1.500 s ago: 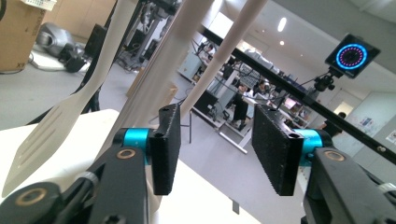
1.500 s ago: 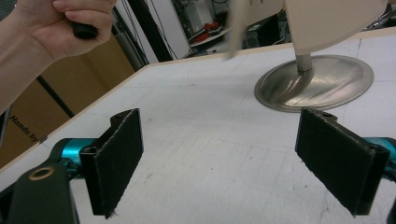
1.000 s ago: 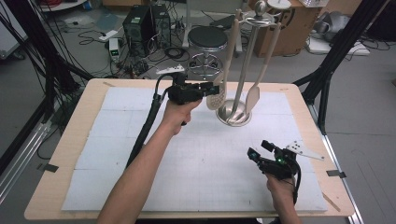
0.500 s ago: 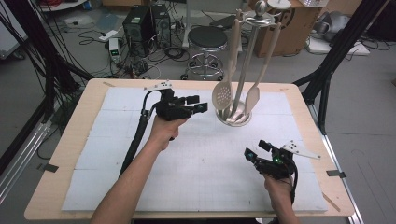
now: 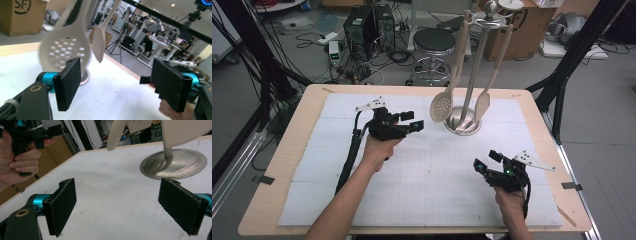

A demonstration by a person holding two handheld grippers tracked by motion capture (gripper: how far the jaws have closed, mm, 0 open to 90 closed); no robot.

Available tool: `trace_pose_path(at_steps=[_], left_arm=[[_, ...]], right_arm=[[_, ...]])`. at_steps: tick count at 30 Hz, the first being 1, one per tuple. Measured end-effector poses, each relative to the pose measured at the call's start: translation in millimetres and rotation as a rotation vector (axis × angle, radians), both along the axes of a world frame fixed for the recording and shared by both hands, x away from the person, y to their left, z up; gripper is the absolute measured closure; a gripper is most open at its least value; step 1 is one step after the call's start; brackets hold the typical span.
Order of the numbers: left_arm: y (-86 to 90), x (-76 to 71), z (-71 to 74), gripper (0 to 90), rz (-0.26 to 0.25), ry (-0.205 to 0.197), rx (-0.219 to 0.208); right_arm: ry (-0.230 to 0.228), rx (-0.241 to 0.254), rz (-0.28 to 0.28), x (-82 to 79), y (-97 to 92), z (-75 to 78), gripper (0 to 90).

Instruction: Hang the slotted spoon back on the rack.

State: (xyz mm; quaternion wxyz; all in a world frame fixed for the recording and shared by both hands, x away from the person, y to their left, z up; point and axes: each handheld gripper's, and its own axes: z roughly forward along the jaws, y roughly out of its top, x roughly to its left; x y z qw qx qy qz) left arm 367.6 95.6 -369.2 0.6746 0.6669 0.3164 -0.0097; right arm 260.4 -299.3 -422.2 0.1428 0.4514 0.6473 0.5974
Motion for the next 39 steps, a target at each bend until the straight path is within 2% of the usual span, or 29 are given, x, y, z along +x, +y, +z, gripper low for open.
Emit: trace_pose_path(at_steps=[14,22,25,31,39], left_arm=[[41.8,-31.7,-35.8,25.7,0.084,0.005,0.039],[70.7,-52.3,-53.3,26.3,0.152,0.019,0.034],[80.0,-59.1,-59.4,26.2,0.158,0.03,0.032],[93.0,-68.3,-63.6,26.1,0.175,0.03,0.028],[100.7,-77.7,-66.3,26.0,0.2,0.028,0.053]], right_arm=[[-0.002,-0.001,0.012,0.5,3.9,0.4,14.5],[-0.002,-0.003,0.015,0.6,5.6,0.4,14.5],[0.002,-0.007,0.015,1.2,6.3,-0.2,14.5],[0.01,-0.004,0.016,1.8,8.5,-0.9,14.5],[0.008,-0.002,0.018,2.4,9.1,-1.2,14.4]])
